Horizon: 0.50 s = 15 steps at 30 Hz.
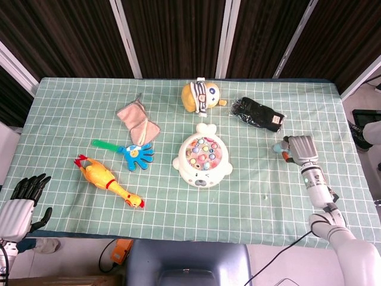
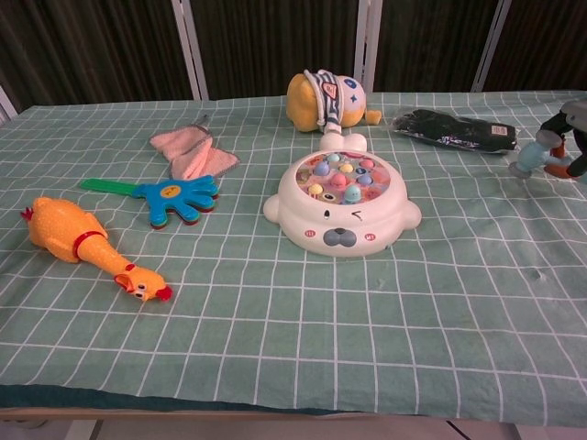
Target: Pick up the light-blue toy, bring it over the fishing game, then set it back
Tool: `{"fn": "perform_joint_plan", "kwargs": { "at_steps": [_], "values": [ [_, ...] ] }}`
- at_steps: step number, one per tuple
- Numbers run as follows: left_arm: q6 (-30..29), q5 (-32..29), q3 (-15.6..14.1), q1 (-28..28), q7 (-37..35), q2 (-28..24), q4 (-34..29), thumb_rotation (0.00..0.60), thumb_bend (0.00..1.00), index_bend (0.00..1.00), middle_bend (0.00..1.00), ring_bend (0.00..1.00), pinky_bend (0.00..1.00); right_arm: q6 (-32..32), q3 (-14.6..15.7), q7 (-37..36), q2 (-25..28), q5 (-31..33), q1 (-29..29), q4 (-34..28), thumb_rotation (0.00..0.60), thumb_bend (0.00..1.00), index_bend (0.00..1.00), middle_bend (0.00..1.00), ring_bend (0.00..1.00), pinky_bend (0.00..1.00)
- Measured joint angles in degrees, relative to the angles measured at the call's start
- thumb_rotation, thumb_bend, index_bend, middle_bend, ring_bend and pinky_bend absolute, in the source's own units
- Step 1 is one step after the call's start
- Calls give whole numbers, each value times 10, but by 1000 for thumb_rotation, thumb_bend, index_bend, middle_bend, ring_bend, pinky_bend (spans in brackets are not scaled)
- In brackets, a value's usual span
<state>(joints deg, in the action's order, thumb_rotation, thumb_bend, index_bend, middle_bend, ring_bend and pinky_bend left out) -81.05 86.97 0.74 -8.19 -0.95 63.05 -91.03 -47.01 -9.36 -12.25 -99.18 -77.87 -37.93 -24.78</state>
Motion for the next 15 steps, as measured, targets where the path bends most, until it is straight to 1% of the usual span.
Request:
{"fn": "perform_joint_plan", "kwargs": {
  "at_steps": [3, 9, 12, 15],
  "values": [
    [0, 2, -1, 0, 0, 0, 0, 600, 413, 51, 30, 0, 24, -6, -7, -8, 20, 4, 0, -31, 600, 528, 1000, 694, 747, 877],
    [-2, 6, -2, 0, -3, 0, -1, 600, 413, 51, 30, 0, 24, -23, -21, -4, 79, 15, 6, -132, 600, 528, 1000, 694, 746, 876],
    [-3, 9, -3, 0, -5, -1, -1, 600, 413, 51, 30, 0, 24, -32, -28, 18, 114, 22, 12, -194, 600, 528, 1000, 694, 743, 875],
    [-3, 11, -4, 0, -6, -1, -1, 600, 413, 51, 30, 0, 23, -40, -34, 55, 149, 33, 16, -259, 600, 528, 1000, 694, 741, 876]
  ]
}}
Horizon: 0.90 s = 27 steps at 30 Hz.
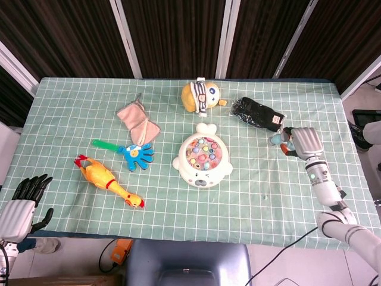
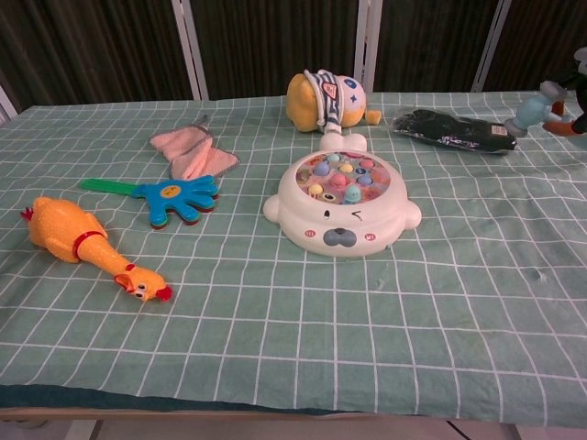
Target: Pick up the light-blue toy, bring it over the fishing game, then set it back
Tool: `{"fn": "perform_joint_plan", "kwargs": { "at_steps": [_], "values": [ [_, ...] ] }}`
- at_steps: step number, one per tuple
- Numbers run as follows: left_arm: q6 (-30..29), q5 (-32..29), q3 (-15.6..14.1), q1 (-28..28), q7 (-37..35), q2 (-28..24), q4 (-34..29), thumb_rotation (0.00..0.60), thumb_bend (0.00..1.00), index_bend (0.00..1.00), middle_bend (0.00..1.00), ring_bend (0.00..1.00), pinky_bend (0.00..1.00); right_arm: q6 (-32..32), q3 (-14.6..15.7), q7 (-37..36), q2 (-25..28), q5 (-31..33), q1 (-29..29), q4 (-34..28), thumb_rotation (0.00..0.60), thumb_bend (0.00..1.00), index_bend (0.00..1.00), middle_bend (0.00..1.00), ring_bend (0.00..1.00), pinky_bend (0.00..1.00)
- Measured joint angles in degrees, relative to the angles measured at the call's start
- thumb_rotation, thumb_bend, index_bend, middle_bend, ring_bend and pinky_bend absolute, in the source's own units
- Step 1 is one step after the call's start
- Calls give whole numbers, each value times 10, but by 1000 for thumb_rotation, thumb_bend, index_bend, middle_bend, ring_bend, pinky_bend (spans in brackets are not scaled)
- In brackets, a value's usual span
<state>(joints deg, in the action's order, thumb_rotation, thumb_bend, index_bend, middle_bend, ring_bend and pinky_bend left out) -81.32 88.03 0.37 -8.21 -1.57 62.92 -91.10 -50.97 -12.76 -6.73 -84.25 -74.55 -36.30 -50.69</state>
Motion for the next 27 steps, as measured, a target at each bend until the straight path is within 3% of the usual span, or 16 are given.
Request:
{"fn": "perform_joint_plan", "kwargs": {
  "at_steps": [7, 14, 22, 27],
  "values": [
    [1, 3, -2, -1, 3, 1, -1, 600, 414, 51, 29, 0, 23, -1, -12, 147, 72, 39, -3, -156, 600, 528, 1000, 694, 741, 876],
    [-4, 4, -2, 2, -1, -2, -2, 600, 413, 51, 29, 0, 24, 13, -23, 330, 98, 113, -47, -266, 600, 529, 1000, 694, 735, 871],
    [-11, 10, -4, 5, -18, -8, 0, 600, 413, 51, 30, 0, 24, 25, -12, 548, 41, 240, -151, -306, 600, 531, 1000, 694, 734, 863],
    [-17, 14, -5, 8, -24, -11, 0, 600, 414, 51, 30, 0, 24, 18, 10, 632, -14, 303, -211, -311, 600, 530, 1000, 694, 734, 859]
  ]
}}
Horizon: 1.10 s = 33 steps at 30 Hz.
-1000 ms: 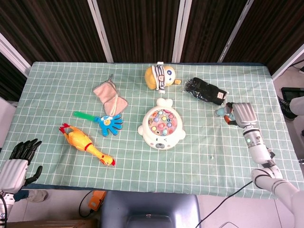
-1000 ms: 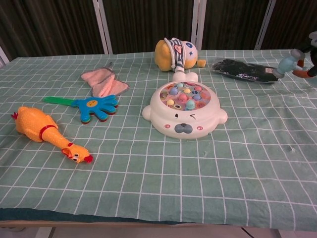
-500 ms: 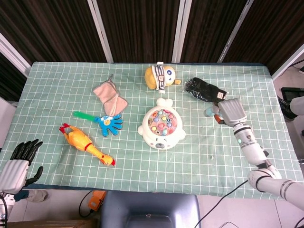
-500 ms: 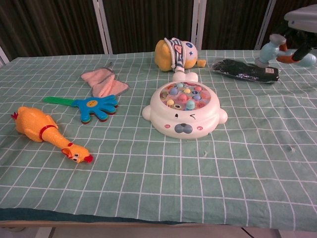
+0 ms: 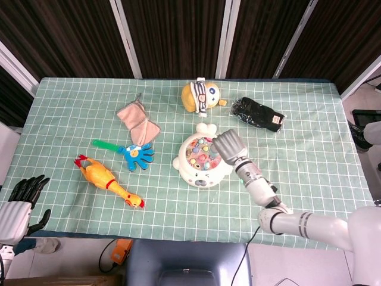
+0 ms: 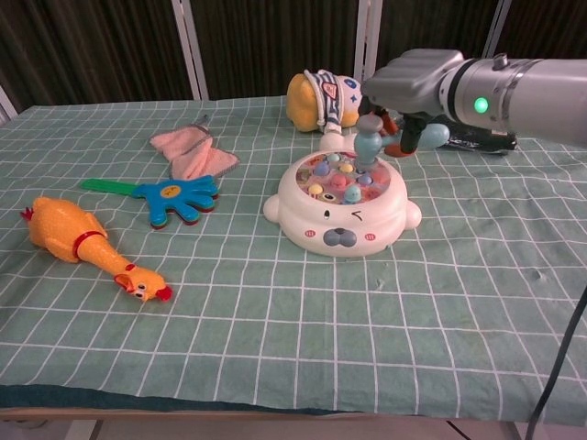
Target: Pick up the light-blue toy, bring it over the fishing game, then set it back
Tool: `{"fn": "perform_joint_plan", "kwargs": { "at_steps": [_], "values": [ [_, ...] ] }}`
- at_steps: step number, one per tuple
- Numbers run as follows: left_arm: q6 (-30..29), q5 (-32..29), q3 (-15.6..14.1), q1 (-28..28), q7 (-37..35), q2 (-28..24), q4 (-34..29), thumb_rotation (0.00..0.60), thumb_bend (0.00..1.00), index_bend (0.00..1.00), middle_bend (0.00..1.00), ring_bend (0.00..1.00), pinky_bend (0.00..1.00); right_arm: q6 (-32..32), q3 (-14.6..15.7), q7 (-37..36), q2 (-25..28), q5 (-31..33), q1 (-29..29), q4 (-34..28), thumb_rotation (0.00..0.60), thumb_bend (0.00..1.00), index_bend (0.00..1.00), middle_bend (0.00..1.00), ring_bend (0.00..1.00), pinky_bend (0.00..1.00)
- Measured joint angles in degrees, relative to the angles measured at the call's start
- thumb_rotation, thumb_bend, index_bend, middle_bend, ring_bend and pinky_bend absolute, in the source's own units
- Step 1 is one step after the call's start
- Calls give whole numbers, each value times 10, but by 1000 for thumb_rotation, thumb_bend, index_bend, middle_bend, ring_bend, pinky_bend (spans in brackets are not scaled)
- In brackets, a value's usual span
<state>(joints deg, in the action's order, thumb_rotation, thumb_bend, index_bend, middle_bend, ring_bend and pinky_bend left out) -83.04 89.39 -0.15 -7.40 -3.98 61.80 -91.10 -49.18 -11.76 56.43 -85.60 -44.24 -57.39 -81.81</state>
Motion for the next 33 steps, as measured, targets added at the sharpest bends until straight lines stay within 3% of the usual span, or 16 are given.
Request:
{"fn": "perform_joint_plan", "kwargs": {
  "at_steps": [14, 33],
  "values": [
    [-4, 3, -4, 5, 11, 0, -4, 600, 414, 51, 30, 0, 24, -26, 34, -5, 7, 7, -24, -39, 600, 530, 1000, 694, 733, 857],
    [-9, 10, -5, 7, 3, -2, -4, 600, 414, 51, 30, 0, 24, -30, 64, 21, -25, 31, -49, -10, 600, 530, 1000, 694, 731, 854]
  ]
}}
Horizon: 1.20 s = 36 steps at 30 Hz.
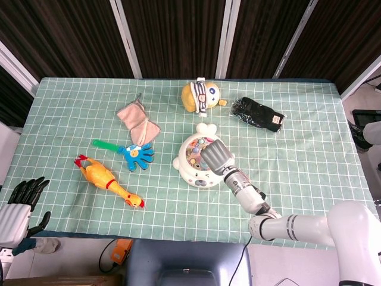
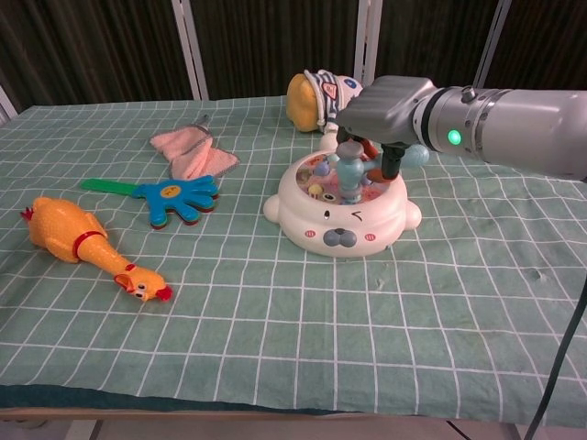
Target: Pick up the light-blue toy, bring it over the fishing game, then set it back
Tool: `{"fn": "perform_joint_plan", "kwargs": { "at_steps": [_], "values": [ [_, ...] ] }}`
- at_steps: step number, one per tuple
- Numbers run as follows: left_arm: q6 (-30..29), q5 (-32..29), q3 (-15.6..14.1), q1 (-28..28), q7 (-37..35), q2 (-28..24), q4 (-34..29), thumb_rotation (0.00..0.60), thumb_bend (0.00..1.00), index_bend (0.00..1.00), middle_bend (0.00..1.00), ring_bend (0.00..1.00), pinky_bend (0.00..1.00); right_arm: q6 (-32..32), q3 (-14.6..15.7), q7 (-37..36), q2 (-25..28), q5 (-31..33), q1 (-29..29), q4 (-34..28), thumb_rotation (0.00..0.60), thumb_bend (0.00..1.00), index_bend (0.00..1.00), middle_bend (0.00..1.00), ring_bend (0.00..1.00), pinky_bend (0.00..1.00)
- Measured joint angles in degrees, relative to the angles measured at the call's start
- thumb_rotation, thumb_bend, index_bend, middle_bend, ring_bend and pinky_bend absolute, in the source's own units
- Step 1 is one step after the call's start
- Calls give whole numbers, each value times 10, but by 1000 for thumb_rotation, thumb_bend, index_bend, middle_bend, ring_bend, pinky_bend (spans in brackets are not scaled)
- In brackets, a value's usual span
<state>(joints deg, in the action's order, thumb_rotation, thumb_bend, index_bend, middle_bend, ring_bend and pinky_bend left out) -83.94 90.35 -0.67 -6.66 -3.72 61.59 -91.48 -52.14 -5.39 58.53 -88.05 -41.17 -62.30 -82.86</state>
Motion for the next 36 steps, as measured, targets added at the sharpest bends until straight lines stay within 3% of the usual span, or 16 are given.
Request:
{"fn": "perform_joint_plan", "kwargs": {
  "at_steps": [15, 36],
  "values": [
    [-2, 3, -1, 1, -3, -1, 0, 600, 413, 51, 29, 0, 24, -23, -3, -18, 5, 8, -4, -1, 600, 530, 1000, 694, 732, 854],
    [-1, 2, 0, 2, -12, -4, 2, 600, 413, 51, 30, 0, 24, -5, -10, -14, -47, 35, -26, 80, 600, 530, 1000, 694, 731, 854]
  ]
}}
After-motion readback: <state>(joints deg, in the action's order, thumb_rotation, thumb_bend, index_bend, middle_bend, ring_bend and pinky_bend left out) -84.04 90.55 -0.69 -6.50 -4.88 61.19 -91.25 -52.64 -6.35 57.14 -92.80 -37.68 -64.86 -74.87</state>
